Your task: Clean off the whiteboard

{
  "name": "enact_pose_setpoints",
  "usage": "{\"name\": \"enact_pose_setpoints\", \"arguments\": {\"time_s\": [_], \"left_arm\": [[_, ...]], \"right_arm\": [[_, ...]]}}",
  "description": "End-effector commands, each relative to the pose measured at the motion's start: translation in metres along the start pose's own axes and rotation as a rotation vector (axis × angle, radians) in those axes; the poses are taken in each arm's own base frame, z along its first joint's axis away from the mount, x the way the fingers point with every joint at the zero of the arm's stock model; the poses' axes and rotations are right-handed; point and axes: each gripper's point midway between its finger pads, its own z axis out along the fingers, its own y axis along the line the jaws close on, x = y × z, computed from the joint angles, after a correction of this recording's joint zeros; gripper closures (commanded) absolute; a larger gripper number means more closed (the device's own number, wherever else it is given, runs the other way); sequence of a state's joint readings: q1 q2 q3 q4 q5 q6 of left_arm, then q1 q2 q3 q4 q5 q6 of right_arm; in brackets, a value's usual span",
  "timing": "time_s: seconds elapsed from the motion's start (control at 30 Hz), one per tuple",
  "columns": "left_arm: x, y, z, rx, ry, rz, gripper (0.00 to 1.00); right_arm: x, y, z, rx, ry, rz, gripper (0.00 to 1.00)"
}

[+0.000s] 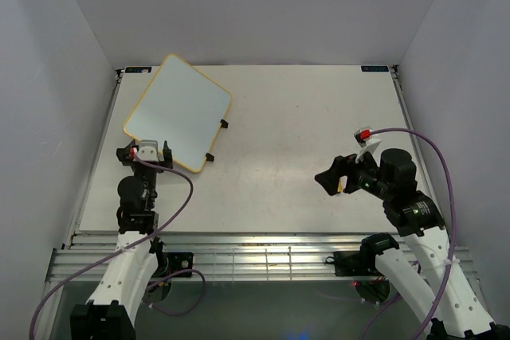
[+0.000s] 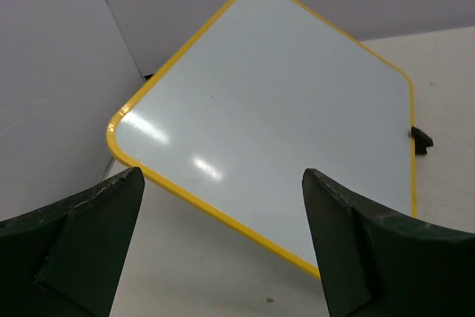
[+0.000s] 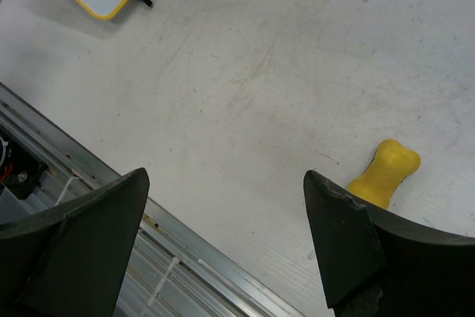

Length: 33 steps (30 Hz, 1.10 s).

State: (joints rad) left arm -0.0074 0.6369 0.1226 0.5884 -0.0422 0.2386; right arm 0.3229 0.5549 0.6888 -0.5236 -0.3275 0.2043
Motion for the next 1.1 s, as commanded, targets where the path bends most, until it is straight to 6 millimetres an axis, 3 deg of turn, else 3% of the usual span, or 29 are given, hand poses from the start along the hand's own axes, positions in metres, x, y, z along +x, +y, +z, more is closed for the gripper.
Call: {"name": "enact_pose_setpoints", "arguments": {"time_s": [0.0,0.1,0.17,0.23,0.3,0.37,0.43,0.57,0.7,0.9,1.07], "left_arm": [[-0.032,0.027,-0.002,-0.150,-0.022,-0.109,0.02],[-0.054,0.054,-0.011,-0.294,-0.050,-0.181,0.02],[-0.061,0.056,-0.015,-0.300,-0.024,-0.222,0.02],[-0.080,0.055,-0.016,-0.262,0.020,-0.239,0.02],[-0.086,0.047,-0.016,-0.225,0.092,-0.312,0.02],[-0.101,0.049,-0.024,-0.227,0.165,-0.361,0.02],[-0.097,0.043,-0.033,-0.202,0.243,-0.376,0.02],[-0.124,0.029,-0.049,-0.085,0.258,-0.412,0.02],[-0.133,0.021,-0.067,-0.026,0.297,-0.420,0.02],[-0.121,0.007,-0.093,0.025,0.406,-0.457,0.02],[-0.121,0.015,-0.104,-0.049,0.425,-0.505,0.02]], "right_arm": [[-0.008,0.000,0.001,0.003,-0.019,-0.018,0.10],[-0.013,-0.002,0.000,0.025,-0.019,-0.014,0.10],[-0.014,-0.005,-0.002,0.050,-0.017,-0.004,0.10],[-0.018,-0.010,-0.005,0.088,-0.021,0.001,0.10],[-0.025,-0.012,-0.010,0.117,-0.028,0.001,0.10],[-0.027,-0.019,-0.013,0.167,-0.021,0.002,0.10],[-0.034,-0.025,-0.018,0.219,-0.034,-0.001,0.10],[-0.045,-0.037,-0.028,0.313,-0.057,0.010,0.10],[-0.048,-0.049,-0.038,0.395,-0.071,-0.007,0.10],[-0.054,-0.053,-0.059,0.464,-0.098,-0.006,0.10],[-0.049,-0.050,-0.073,0.479,-0.070,-0.008,0.10]]}}
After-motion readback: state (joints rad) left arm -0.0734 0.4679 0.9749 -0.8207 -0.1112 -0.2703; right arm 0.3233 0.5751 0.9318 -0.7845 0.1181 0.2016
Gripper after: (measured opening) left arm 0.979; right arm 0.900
